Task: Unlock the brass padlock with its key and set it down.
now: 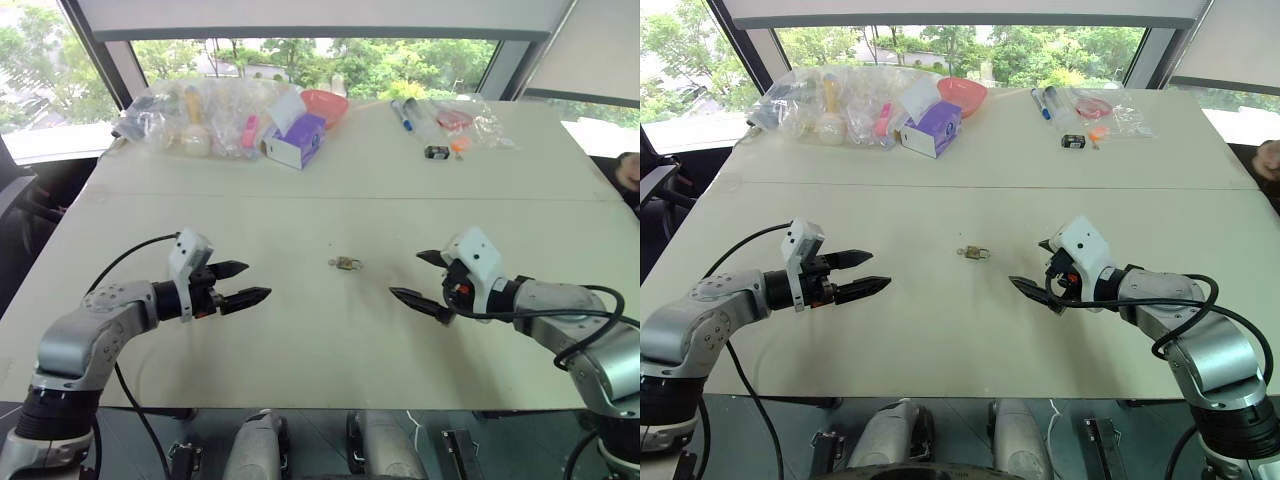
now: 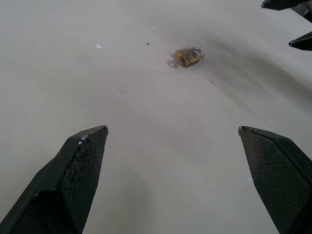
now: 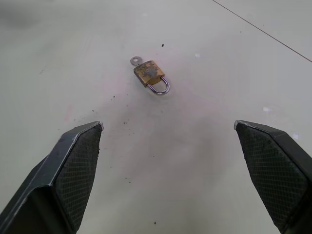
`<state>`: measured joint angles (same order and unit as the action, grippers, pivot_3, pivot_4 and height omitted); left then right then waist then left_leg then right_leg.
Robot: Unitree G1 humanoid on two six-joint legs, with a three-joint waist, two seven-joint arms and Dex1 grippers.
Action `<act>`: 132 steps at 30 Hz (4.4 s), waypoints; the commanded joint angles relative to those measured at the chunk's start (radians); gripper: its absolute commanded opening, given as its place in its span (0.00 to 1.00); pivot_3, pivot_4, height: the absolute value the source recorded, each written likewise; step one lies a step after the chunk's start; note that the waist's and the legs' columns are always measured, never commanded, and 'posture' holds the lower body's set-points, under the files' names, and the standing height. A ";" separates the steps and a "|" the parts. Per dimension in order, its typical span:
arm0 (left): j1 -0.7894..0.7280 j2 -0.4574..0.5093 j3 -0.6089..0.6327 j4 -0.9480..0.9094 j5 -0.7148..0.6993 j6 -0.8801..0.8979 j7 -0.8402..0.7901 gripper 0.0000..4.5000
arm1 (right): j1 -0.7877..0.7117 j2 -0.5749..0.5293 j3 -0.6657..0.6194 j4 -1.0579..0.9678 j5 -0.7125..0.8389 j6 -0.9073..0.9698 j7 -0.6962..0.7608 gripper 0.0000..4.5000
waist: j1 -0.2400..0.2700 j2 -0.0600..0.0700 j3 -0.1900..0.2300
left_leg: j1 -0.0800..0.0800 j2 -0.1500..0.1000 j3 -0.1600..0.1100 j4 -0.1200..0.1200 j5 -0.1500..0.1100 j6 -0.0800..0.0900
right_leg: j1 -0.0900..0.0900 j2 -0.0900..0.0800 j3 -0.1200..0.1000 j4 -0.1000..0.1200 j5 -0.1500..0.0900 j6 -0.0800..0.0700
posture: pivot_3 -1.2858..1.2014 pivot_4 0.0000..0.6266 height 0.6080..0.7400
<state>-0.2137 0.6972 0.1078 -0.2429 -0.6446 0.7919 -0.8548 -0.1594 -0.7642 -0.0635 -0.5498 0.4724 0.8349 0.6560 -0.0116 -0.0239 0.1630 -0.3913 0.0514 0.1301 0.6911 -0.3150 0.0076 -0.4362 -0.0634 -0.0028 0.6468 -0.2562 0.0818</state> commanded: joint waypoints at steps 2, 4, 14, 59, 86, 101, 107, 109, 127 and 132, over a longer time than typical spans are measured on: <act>-0.024 0.012 0.019 -0.075 -0.019 0.036 0.037 0.99 | -0.009 0.007 0.008 -0.001 -0.013 -0.027 -0.006 1.00 | 0.000 0.000 0.000 | 0.000 0.000 0.000 0.000 0.000 0.000 | 0.000 0.000 0.000 0.000 0.000 0.000 | 0.52 0.24 0.96; -0.027 0.011 0.022 -0.095 -0.027 0.053 0.050 0.99 | -0.012 0.008 0.014 0.005 -0.016 -0.031 -0.004 1.00 | 0.001 0.000 0.000 | 0.000 0.000 0.000 0.000 0.000 0.000 | 0.000 0.000 0.000 0.000 0.000 0.000 | 0.52 0.24 0.96; -0.015 0.025 0.022 -0.087 -0.019 0.039 0.045 0.99 | -0.050 0.003 0.038 0.054 -0.043 -0.046 0.000 1.00 | 0.000 0.000 0.000 | 0.000 0.000 0.000 0.000 0.000 0.000 | 0.000 0.000 0.000 0.000 0.000 0.000 | 0.52 0.24 0.96; -0.243 0.108 -0.134 0.174 0.123 -0.104 -0.253 1.00 | -0.546 0.283 0.474 0.788 -0.512 -0.464 0.345 0.15 | -0.002 -0.001 0.001 | -0.001 0.000 0.004 -0.002 0.004 -0.007 | -0.004 0.001 0.000 0.003 0.001 0.002 | 0.52 0.24 0.96; -0.725 -0.248 -0.084 0.796 0.043 -0.065 -0.421 0.49 | -0.576 0.269 0.381 0.464 -0.721 -0.901 0.055 0.15 | -0.005 0.000 0.001 | -0.010 -0.001 0.001 0.006 0.004 -0.007 | -0.006 0.002 -0.003 0.003 0.002 0.003 | 0.52 0.24 0.96; -0.718 -0.248 -0.084 0.782 0.073 -0.074 -0.434 0.02 | -0.571 0.278 0.381 0.459 -0.721 -0.892 0.056 0.15 | -0.004 0.000 0.001 | -0.011 -0.001 0.001 0.006 0.004 -0.007 | -0.006 0.001 -0.003 0.003 0.002 0.003 | 0.52 0.24 0.96; -0.706 -0.234 -0.110 0.764 0.112 -0.110 -0.450 0.02 | -0.565 0.276 0.379 0.454 -0.716 -0.884 0.062 0.15 | -0.004 0.000 0.001 | -0.011 -0.001 0.001 0.007 0.004 -0.007 | -0.006 0.001 -0.003 0.003 0.002 0.003 | 0.52 0.24 0.96; -0.699 -0.220 -0.107 0.760 0.112 -0.099 -0.467 0.02 | -0.567 0.277 0.375 0.457 -0.717 -0.881 0.059 0.15 | -0.004 0.000 0.001 | -0.011 -0.001 0.001 0.007 0.004 -0.007 | -0.006 0.001 -0.003 0.003 0.002 0.003 | 0.52 0.24 0.96; -0.690 -0.220 -0.053 0.737 0.075 -0.039 -0.449 0.67 | -0.571 0.287 0.372 0.470 -0.724 -0.884 0.053 0.15 | -0.004 0.000 0.001 | -0.011 -0.001 0.000 0.007 0.004 -0.007 | -0.007 0.001 -0.003 0.003 0.002 0.004 | 0.52 0.24 0.96; -0.688 -0.221 -0.058 0.730 0.075 -0.038 -0.450 0.12 | -0.569 0.287 0.373 0.466 -0.723 -0.882 0.056 0.15 | -0.004 0.000 0.001 | -0.011 -0.001 0.000 0.007 0.004 -0.007 | -0.007 0.001 -0.003 0.003 0.002 0.003 | 0.52 0.24 0.96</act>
<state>-0.8969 0.4709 0.0278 0.5270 -0.5541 0.7569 -1.3020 -0.7140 -0.4813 0.3392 -0.0448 -0.2560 -0.0412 0.7220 -0.0156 -0.0240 0.1644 -0.4026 0.0508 0.1302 0.6980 -0.3109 0.0004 -0.4430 -0.0620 -0.0062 0.6501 -0.2546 0.0853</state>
